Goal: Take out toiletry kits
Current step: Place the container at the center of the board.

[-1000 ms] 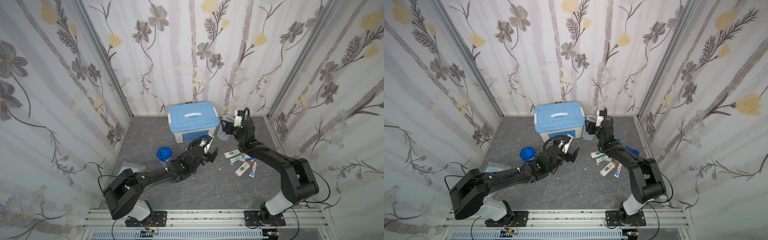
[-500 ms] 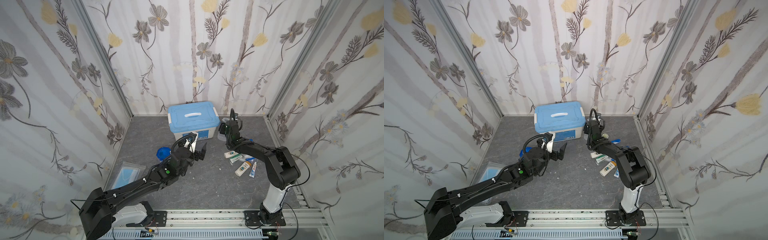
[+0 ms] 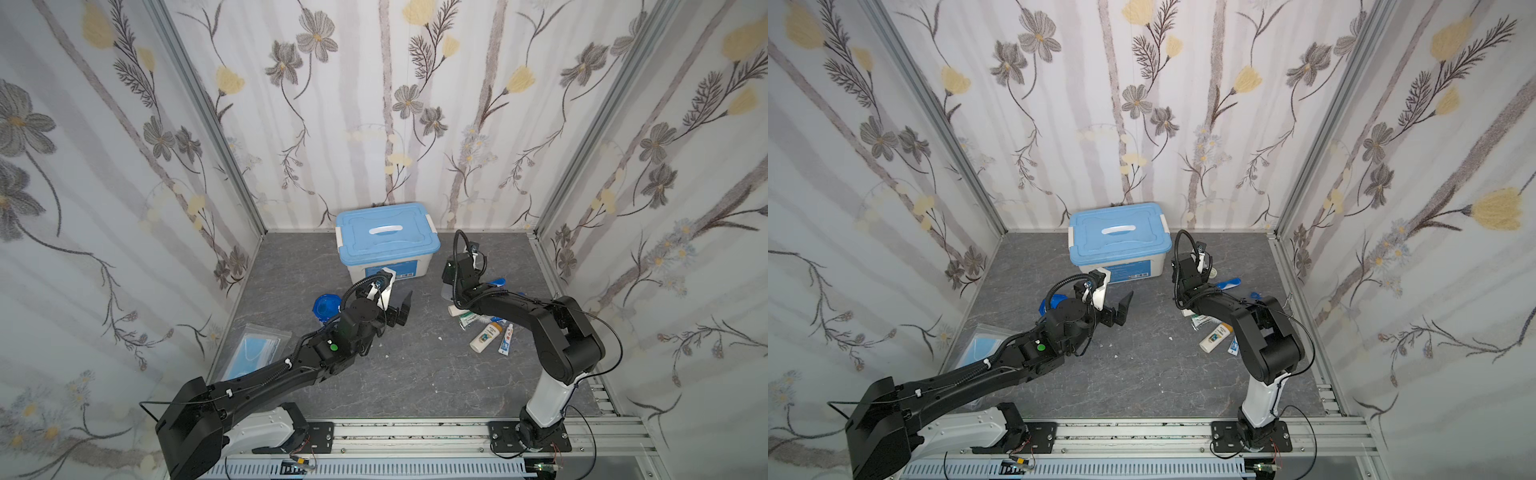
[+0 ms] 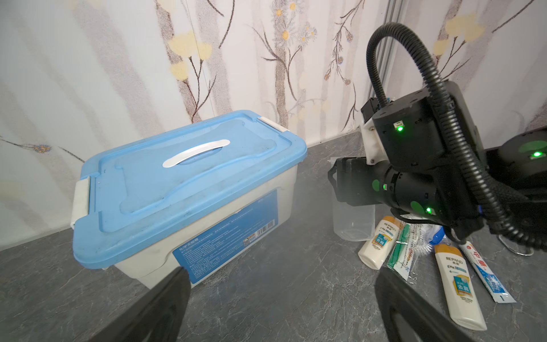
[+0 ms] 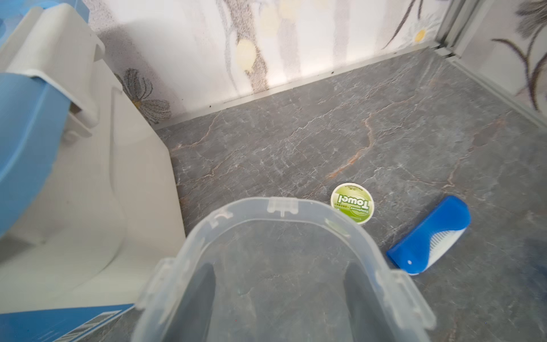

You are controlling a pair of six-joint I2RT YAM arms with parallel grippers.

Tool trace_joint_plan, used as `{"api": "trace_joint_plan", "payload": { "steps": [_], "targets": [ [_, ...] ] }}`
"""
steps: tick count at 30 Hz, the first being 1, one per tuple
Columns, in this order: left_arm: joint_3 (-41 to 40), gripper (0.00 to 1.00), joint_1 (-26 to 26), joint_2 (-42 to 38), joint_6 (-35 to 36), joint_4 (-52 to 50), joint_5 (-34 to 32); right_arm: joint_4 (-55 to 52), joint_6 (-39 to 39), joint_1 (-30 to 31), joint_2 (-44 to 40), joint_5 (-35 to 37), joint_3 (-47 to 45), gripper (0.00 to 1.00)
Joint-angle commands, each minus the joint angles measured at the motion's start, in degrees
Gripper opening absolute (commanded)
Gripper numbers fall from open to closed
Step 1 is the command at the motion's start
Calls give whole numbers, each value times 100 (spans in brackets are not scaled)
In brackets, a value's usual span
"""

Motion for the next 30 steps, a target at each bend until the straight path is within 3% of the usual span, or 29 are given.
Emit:
{"api": "trace_joint_plan", "payload": {
  "steps": [1,8,14,17,21,27,30],
  "targets": [
    [-23,100,11,42,22,335,110,498,-290,318,-6,1343,-200,70],
    [-66,100,11,19,133,352,221,657,335,750,271,1987,-492,72],
    [-164,100,19,32,116,464,274,1862,812,1062,170,1930,-1319,71],
    [-156,100,24,98,85,515,339,2093,309,1215,367,2041,-994,72],
    [-108,100,25,134,88,506,371,1172,321,1221,676,2133,-305,83],
    [-211,100,25,-4,113,545,272,929,558,1265,671,2053,-543,90],
    [-274,100,33,-43,130,569,265,1208,307,1321,660,2087,-703,92]
  ]
}}
